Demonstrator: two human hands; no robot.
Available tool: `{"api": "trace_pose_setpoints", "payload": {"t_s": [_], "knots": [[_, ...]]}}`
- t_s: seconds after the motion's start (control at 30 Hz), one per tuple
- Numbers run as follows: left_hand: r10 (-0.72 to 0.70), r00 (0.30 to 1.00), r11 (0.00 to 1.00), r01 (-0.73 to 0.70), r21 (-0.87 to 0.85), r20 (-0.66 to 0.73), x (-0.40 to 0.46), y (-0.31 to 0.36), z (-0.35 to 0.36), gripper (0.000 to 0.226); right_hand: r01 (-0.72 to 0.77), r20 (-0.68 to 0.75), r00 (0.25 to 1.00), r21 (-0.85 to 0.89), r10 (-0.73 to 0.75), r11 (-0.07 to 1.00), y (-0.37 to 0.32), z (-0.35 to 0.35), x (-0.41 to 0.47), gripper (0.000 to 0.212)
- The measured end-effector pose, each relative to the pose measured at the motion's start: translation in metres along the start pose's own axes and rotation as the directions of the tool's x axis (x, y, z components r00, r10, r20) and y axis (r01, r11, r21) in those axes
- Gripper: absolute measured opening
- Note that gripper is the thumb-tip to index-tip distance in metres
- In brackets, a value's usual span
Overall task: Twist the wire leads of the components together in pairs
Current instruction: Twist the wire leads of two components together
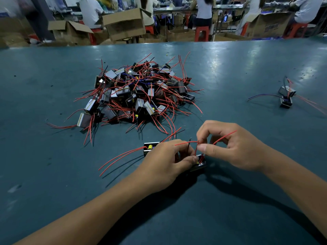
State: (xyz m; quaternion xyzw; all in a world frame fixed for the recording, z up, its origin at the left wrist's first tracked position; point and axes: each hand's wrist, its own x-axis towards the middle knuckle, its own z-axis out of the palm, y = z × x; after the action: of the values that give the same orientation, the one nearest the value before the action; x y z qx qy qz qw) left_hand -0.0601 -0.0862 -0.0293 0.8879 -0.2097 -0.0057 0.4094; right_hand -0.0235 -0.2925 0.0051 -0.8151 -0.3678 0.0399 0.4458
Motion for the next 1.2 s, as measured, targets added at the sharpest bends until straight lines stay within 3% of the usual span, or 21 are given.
{"api": "trace_pose_setpoints", "payload": {"t_s": [0.27,0.37,0.47,0.57,0.73,0.93,1.07,1.2], "knots": [[0.005,0.998,1.000,-0.006,-0.021,-0.057,0.001,-0.001,0.001,0.015,-0.042,0.112,0.993,0.148,0.026,0.988,0.004,-0.007,-0.003,0.003],[-0.002,0.996,0.985,-0.012,-0.172,-0.085,0.000,-0.002,0.000,0.021,-0.049,0.112,0.993,0.180,0.029,0.983,0.005,-0.008,-0.003,0.017],[-0.032,0.995,0.949,0.000,-0.315,-0.096,0.002,-0.005,-0.002,0.021,-0.042,0.091,0.996,0.208,0.024,0.977,0.005,-0.009,-0.003,0.012],[-0.013,0.998,0.948,-0.009,-0.318,-0.067,0.002,-0.007,-0.001,0.014,-0.051,0.063,0.997,0.253,0.037,0.966,0.006,-0.013,-0.003,0.001],[-0.006,0.999,0.962,-0.008,-0.273,-0.053,0.001,-0.010,-0.004,0.008,-0.064,0.014,0.998,0.250,0.062,0.966,0.008,-0.026,-0.004,0.006],[0.143,0.987,0.988,-0.146,-0.041,-0.073,-0.002,-0.006,-0.008,0.009,-0.257,0.087,0.964,0.082,0.250,0.963,0.020,-0.059,-0.007,0.016],[0.183,0.982,0.983,-0.184,-0.003,-0.042,-0.002,-0.004,-0.012,0.009,-0.407,0.180,0.892,-0.079,0.414,0.910,0.032,-0.071,-0.012,0.016],[0.197,0.979,0.980,-0.196,0.019,-0.049,-0.001,-0.005,-0.011,0.010,-0.401,0.200,0.866,-0.273,0.459,0.875,0.036,-0.067,-0.012,0.013]]}}
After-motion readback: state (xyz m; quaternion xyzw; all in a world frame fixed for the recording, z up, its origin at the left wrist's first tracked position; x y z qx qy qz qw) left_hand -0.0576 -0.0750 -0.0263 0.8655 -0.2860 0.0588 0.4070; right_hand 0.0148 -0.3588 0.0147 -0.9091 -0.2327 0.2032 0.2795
